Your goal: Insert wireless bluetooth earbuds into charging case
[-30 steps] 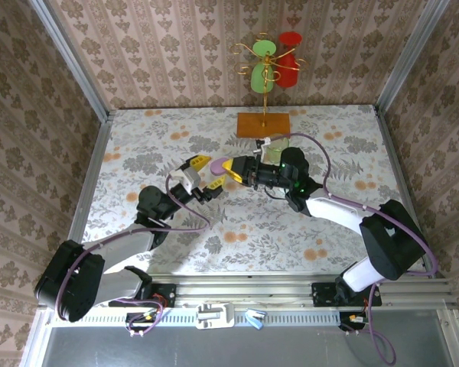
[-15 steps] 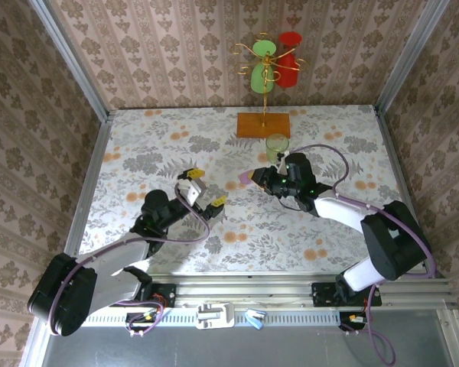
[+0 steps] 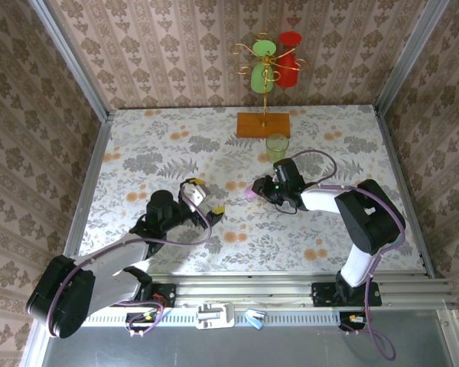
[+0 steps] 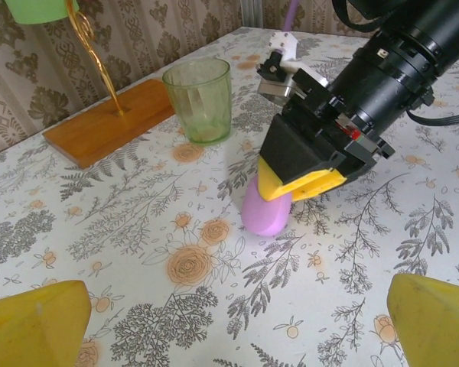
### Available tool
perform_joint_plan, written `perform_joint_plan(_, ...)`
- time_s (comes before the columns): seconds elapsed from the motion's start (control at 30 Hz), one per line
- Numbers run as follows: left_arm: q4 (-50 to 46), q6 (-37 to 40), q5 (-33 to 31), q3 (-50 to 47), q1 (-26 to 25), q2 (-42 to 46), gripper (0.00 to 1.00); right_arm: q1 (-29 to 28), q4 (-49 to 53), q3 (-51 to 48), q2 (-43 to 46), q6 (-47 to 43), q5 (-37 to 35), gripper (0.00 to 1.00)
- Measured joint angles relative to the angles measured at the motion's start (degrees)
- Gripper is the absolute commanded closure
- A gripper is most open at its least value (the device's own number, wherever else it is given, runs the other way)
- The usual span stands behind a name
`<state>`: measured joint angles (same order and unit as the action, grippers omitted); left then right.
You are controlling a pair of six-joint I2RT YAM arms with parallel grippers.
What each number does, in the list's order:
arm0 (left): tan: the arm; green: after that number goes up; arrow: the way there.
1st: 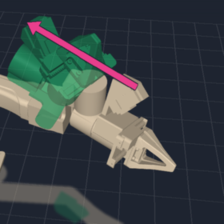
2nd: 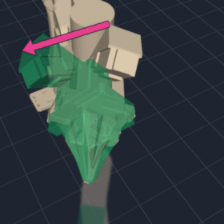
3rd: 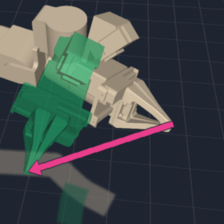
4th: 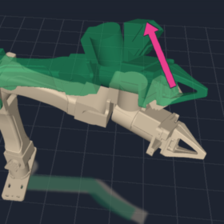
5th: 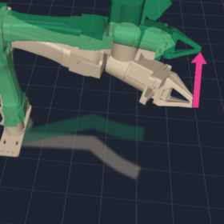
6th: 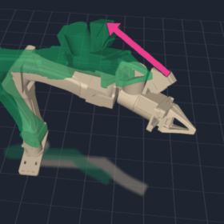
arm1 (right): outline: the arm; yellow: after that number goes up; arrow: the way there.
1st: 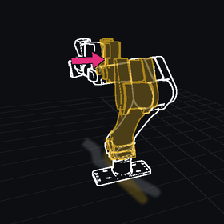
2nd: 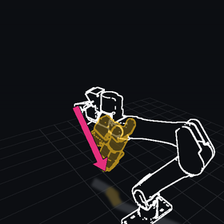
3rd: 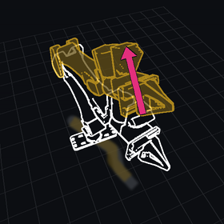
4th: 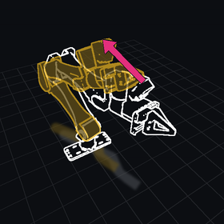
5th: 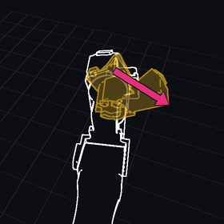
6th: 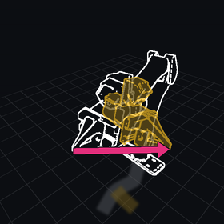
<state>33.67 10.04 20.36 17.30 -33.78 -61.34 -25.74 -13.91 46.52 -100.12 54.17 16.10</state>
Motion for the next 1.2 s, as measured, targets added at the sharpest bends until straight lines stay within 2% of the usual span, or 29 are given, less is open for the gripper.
perform_joint_plan(0.23, -1.6, 0.0, -2.1, 0.0, 0.1, 0.0, 0.0, 0.0, 3.6, 0.2, 1.3, -3.3, -3.3, 0.25)
perform_joint_plan(0.47, -5.0, -0.2, -11.1, 2.1, 2.6, 2.2, 0.0, 0.0, 13.0, 1.2, 12.7, -11.8, -12.7, 0.01)
perform_joint_plan(0.7, -5.0, 0.4, -23.2, 3.5, 9.4, 4.3, 0.0, 1.9, 17.2, 0.9, 26.0, -25.8, -28.3, 0.0)
perform_joint_plan(0.9, -1.5, 0.5, -30.0, 1.8, 18.3, 0.9, 0.0, 6.6, 10.5, -8.0, 31.5, -38.6, -41.3, 0.0)
perform_joint_plan(1.03, 3.6, -1.3, -30.5, -0.9, 24.5, -4.2, 0.0, 10.6, 4.4, -14.2, 30.3, -44.5, -44.2, 0.0)
perform_joint_plan(1.2, 10.3, -4.0, -29.4, -1.7, 28.9, -13.0, 0.0, 16.6, -8.5, -20.5, 26.8, -47.4, -43.0, 0.0)
